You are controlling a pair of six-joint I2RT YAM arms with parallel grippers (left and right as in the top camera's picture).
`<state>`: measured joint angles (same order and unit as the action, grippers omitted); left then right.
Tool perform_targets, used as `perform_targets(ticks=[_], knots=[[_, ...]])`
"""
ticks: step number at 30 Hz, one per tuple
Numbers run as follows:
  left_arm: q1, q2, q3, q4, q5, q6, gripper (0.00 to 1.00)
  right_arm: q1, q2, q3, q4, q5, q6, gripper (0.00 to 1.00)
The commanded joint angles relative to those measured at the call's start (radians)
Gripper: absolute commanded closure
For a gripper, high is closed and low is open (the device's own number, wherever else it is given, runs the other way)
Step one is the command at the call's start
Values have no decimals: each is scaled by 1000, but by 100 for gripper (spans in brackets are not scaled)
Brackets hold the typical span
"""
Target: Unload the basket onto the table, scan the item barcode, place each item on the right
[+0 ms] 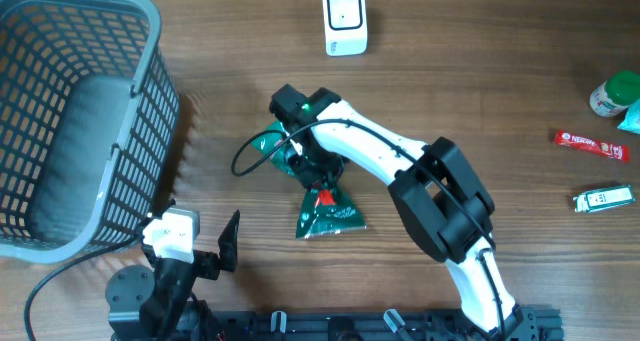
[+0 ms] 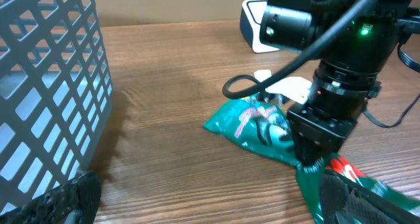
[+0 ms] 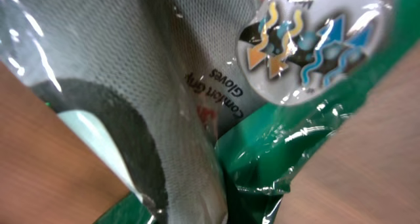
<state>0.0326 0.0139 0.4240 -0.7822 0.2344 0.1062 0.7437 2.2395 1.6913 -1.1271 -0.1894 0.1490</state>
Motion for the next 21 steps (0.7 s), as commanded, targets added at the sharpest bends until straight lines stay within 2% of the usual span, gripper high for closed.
perform_targets(ticks=[1, 4, 6, 11, 16, 19, 21], knots=[[-5, -6, -6, 2, 12, -10, 0, -88, -13, 20, -58, -477, -52, 96], [-5, -6, -6, 2, 11, -10, 0, -207, -52, 20, -102, -857, -40, 96], [-5, -6, -6, 2, 12, -10, 0, -278, -52, 19, -131, -1034, -34, 96], [-5, -6, -6, 2, 11, -10, 0, -360, -52, 18, -133, -1114, 1, 96], [-5, -6, -6, 2, 12, -10, 0, -368, -52, 18, -127, -1295, 11, 96], [-5, -6, -6, 2, 12, -10, 0, -368, -52, 17, -115, -1250, 5, 96], [-5, -6, -6, 2, 12, -10, 0, -367, -52, 17, -115, -1243, -74, 96]])
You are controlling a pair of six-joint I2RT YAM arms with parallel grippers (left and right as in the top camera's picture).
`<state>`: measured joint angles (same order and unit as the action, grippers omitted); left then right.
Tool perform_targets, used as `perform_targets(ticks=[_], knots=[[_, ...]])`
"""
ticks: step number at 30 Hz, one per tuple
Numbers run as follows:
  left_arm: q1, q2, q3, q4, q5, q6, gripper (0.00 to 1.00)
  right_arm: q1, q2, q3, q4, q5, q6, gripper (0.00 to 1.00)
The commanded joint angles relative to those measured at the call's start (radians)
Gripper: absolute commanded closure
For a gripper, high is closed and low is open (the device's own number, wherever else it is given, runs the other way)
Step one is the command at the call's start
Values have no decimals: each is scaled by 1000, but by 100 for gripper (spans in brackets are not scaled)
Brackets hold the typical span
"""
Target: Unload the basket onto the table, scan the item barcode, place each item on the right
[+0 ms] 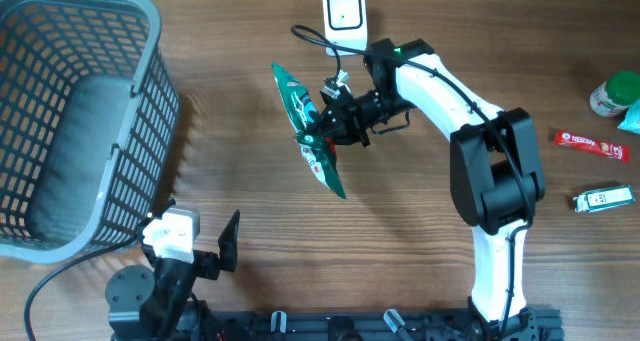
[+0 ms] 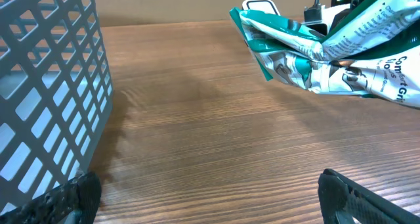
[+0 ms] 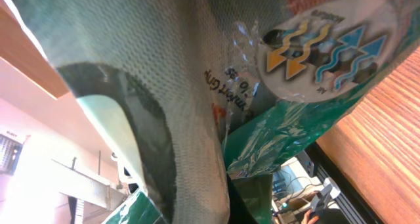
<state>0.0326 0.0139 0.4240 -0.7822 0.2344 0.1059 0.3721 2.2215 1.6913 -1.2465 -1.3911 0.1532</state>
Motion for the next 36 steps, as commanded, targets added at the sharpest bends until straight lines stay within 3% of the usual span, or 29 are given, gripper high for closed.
perform_targets(ticks=[1, 7, 8, 10, 15, 18, 20, 22, 23, 30, 36], knots=[[-5, -6, -6, 2, 12, -10, 0, 5, -34, 13, 2, -18, -105, 96], [-5, -6, -6, 2, 12, -10, 0, 21, -34, -73, 40, 125, -74, 95], [-5, -6, -6, 2, 12, -10, 0, 24, -34, -89, 74, 268, -57, 91], [-5, -6, -6, 2, 12, -10, 0, 27, -34, -111, 94, 702, 131, 95], [-5, -6, -6, 2, 11, -10, 0, 25, -35, -105, 105, 1164, 266, 95], [-5, -6, -6, 2, 12, -10, 0, 25, -51, -100, 102, 1325, 319, 79], [-5, -6, -6, 2, 12, -10, 0, 25, -66, -74, 87, 1341, 319, 62], [-5, -6, -6, 2, 12, -10, 0, 25, -94, -32, 58, 1361, 319, 32], [-5, -6, -6, 2, 12, -10, 0, 25, -111, -21, 48, 1369, 320, 3], [-5, -6, -6, 2, 12, -10, 0, 76, -212, -15, 3, 1488, 458, 0], [-5, -6, -6, 2, 12, -10, 0, 243, -105, -18, 109, 1705, 538, 0]])
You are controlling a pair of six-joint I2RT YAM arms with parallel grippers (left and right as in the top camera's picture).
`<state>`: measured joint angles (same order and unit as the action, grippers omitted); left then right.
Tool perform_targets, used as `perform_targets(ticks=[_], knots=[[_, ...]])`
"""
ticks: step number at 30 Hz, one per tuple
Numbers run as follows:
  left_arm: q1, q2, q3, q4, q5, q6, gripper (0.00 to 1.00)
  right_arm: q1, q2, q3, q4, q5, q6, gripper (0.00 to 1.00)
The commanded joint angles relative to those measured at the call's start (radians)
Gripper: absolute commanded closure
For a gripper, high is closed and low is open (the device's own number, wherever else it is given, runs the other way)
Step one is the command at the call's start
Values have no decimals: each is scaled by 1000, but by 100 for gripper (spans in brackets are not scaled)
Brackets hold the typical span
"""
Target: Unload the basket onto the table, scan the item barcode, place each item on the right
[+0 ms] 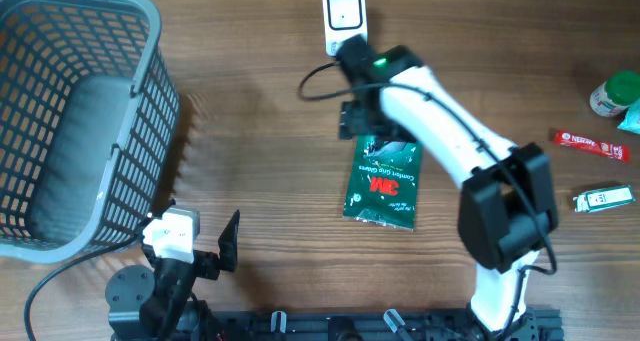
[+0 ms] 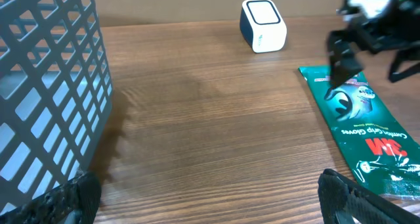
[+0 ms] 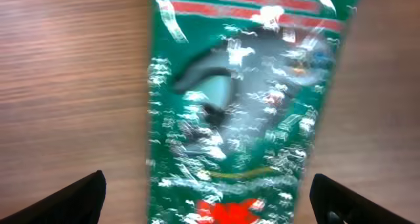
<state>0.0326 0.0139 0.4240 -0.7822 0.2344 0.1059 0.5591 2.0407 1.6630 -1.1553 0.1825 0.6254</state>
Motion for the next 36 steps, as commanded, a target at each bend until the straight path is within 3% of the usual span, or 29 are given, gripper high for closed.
perform_targets(ticks=[1, 5, 8, 12, 16, 21, 24, 25, 26, 28, 31, 36], knots=[[-5, -6, -6, 2, 12, -10, 0, 66, 106, 10, 18, 143, 113, 0], [-5, -6, -6, 2, 12, -10, 0, 54, 189, 10, 17, 82, 219, 0], [-5, -6, -6, 2, 12, -10, 0, 42, 201, 10, 16, 141, 250, 0], [-5, -6, -6, 2, 12, -10, 0, 42, 216, -16, 26, 181, 242, 0], [-5, -6, -6, 2, 12, -10, 0, 30, 301, -99, 80, -21, 132, 1], [-5, -6, -6, 2, 12, -10, 0, 22, 372, -171, 52, -77, 87, 43], [-5, -6, -6, 2, 12, -10, 0, -23, 374, -244, 121, -216, -6, 52], [-5, -6, -6, 2, 11, -10, 0, -42, 374, -257, 132, -269, -47, 62], [-5, -6, -6, 2, 12, -10, 0, -69, 374, -263, 140, -354, -112, 79], [-5, -6, -6, 2, 12, -10, 0, -109, 369, -261, 152, -533, -219, 92], [-5, -6, -6, 2, 12, -10, 0, -134, 340, -230, 156, -705, -306, 95], [-5, -6, -6, 2, 12, -10, 0, -136, 137, -143, 172, -1091, -547, 95]])
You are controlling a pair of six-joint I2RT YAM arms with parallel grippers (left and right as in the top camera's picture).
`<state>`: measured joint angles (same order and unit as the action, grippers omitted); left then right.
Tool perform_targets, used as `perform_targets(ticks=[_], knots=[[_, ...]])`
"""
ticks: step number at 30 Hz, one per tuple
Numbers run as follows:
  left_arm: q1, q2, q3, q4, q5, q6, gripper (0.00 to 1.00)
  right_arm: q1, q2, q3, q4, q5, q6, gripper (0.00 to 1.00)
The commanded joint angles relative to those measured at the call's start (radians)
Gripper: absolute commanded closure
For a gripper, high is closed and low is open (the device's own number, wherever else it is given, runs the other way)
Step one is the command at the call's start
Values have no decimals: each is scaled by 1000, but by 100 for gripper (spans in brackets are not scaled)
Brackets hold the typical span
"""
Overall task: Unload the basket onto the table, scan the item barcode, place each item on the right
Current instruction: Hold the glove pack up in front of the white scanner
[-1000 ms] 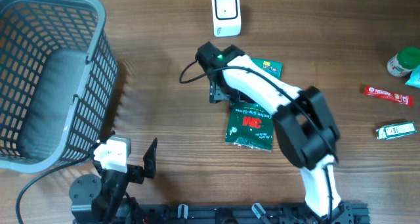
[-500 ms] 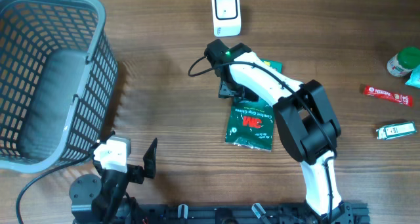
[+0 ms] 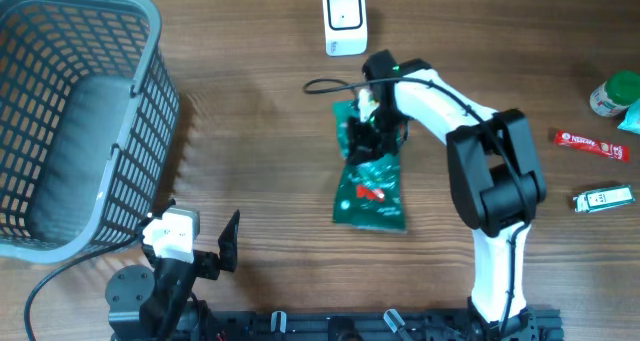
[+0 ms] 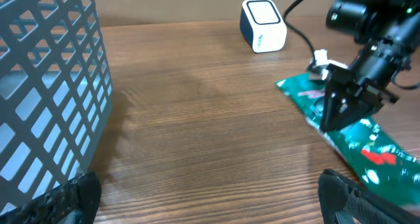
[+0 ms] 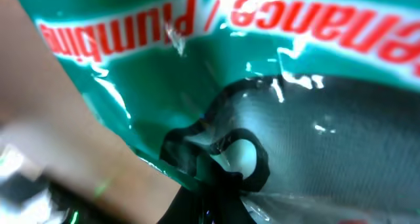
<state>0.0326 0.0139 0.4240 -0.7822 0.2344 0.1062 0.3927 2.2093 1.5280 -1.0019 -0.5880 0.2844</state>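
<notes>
A green glove package (image 3: 371, 189) lies on the wooden table below the white scanner (image 3: 345, 21), its lower end on the wood. My right gripper (image 3: 372, 133) is shut on its upper end, which is lifted a little. In the left wrist view the right gripper (image 4: 346, 104) pinches the package (image 4: 367, 142), and the scanner (image 4: 264, 34) stands behind. The right wrist view is filled by the package (image 5: 295, 86), with the right gripper (image 5: 216, 196) closed on its edge. My left gripper (image 4: 210, 204) stands open over bare wood at the front left.
A grey mesh basket (image 3: 70, 111) takes up the left side. At the right edge lie a green-capped bottle (image 3: 612, 93), a red bar (image 3: 590, 144) and a small white packet (image 3: 603, 197). A black cable (image 3: 330, 84) loops beside the right wrist.
The package lay flat with my right gripper open above its top end. Now that gripper is shut on the top end, and the package sits slightly further left and tilted.
My right gripper was shut on the package on the table left of centre. Then it held the package up in the air near the scanner. Then the package lay flat below the scanner, let go. Now the right gripper grips its upper end again.
</notes>
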Motion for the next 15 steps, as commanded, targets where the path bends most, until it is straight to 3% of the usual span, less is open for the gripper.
perform_targets(ticks=[1, 7, 10, 15], knots=[[-5, -6, -6, 1, 12, -10, 0, 28, -86, -8, 34, -397, -244, 95], [-5, -6, -6, -1, 12, -10, 0, 17, -205, -8, 86, -668, -290, 95], [-5, -6, -6, -1, 11, -10, 0, 17, -204, -44, 172, -987, -401, 95], [-5, -6, -6, -1, 11, -10, 0, 20, -204, -64, 274, -1035, -558, 95]])
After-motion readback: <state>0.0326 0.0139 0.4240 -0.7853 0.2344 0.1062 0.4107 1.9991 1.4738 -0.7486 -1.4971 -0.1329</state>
